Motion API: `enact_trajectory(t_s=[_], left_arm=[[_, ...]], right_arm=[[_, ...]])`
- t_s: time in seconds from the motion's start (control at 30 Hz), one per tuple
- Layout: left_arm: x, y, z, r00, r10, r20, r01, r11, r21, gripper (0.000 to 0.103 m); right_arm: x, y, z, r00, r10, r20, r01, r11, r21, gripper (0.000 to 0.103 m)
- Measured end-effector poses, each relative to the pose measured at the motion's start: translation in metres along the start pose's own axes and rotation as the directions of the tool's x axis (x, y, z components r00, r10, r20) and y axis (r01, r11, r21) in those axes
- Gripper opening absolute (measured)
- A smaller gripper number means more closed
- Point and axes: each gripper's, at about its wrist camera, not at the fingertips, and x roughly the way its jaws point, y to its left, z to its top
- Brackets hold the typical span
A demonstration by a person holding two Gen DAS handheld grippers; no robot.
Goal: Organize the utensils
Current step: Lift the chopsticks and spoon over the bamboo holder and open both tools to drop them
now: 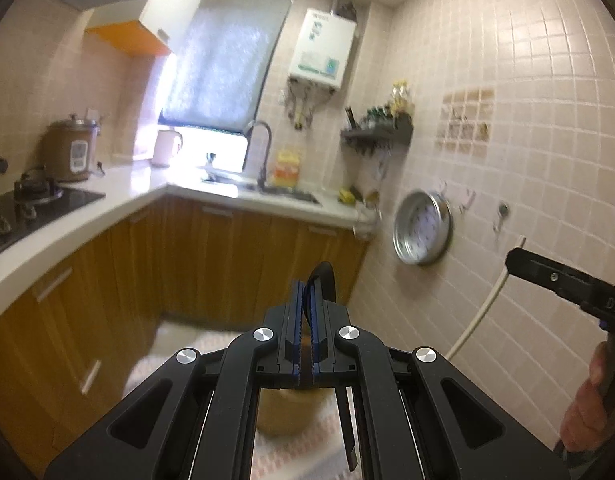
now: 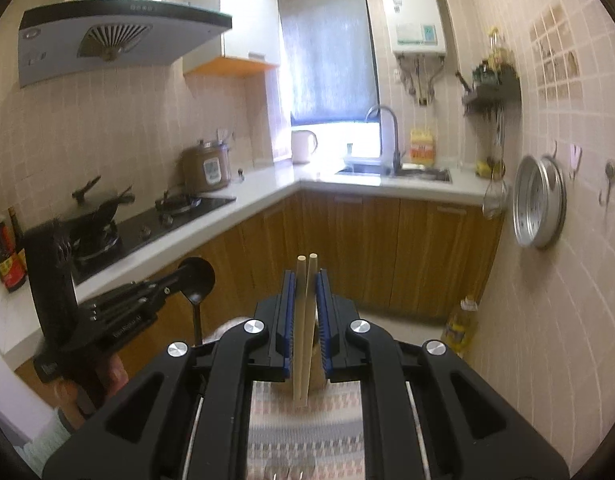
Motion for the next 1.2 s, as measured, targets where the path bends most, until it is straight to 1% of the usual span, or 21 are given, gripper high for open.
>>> enact_trajectory(t_s=[0.1,0.2,0.33,0.5,0.7,0.9,0.97,1.07,1.1,1.13,1.17,1.2], left_arm=[[0.02,0.002,0.009,0.998,0.024,0.062,-0.024,1.0,-0.004,0.001],[0.042,0.002,0.009,0.99,0.077,0.12,-0.078,0.997,0.004,0.001],[0.076,0.0,-0.002,0.987,0.109,0.118,-0.115,0.992,0.042,0.001],[0.107,0.011,-0.024,0.987,0.14,0.08,-0.144,0.989,0.042,0.001],[0.114,0.019,-0.049,0.982,0.18,0.05,-0.183,0.98,0.073,0.001],[0.109,0.021,-0.054,0.988,0.154,0.015,-0.155,0.985,0.074,0.001],[0.105,0.022,-0.055,0.99,0.144,0.001,-0.143,0.988,0.064,0.001],[0.098,0.028,-0.057,0.992,0.122,-0.038,-0.122,0.992,0.024,0.002],[0.094,0.029,-0.057,0.993,0.1,-0.057,-0.1,0.995,0.007,0.003],[0.089,0.03,-0.057,0.994,0.086,-0.069,-0.087,0.996,-0.007,0.012],[0.083,0.03,-0.056,0.995,0.069,-0.073,-0.071,0.997,-0.019,0.027],[0.076,0.03,-0.056,0.996,0.065,-0.066,-0.067,0.997,-0.026,0.032]], right_arm=[[0.018,0.0,0.012,0.999,-0.01,0.035,0.01,1.0,0.001,0.009],[0.041,-0.004,0.015,0.999,-0.005,0.046,0.004,1.0,0.011,0.009],[0.067,-0.009,0.011,0.999,-0.007,0.045,0.006,1.0,0.02,0.009],[0.097,-0.014,-0.001,1.0,-0.007,0.018,0.006,0.999,0.036,0.009],[0.112,-0.014,-0.021,1.0,-0.008,-0.02,0.009,0.999,0.037,0.009],[0.112,-0.013,-0.031,0.999,0.013,-0.049,-0.01,0.999,0.052,0.009],[0.112,-0.012,-0.035,0.998,0.023,-0.061,-0.019,0.998,0.057,0.009],[0.112,-0.007,-0.04,0.996,0.03,-0.085,-0.026,0.998,0.051,0.009],[0.111,-0.007,-0.042,0.996,0.029,-0.087,-0.025,0.998,0.053,0.009],[0.108,-0.004,-0.044,0.995,0.03,-0.091,-0.025,0.998,0.052,0.01],[0.105,-0.003,-0.044,0.995,0.033,-0.093,-0.029,0.998,0.05,0.011],[0.102,-0.001,-0.045,0.995,0.033,-0.093,-0.029,0.998,0.049,0.013]])
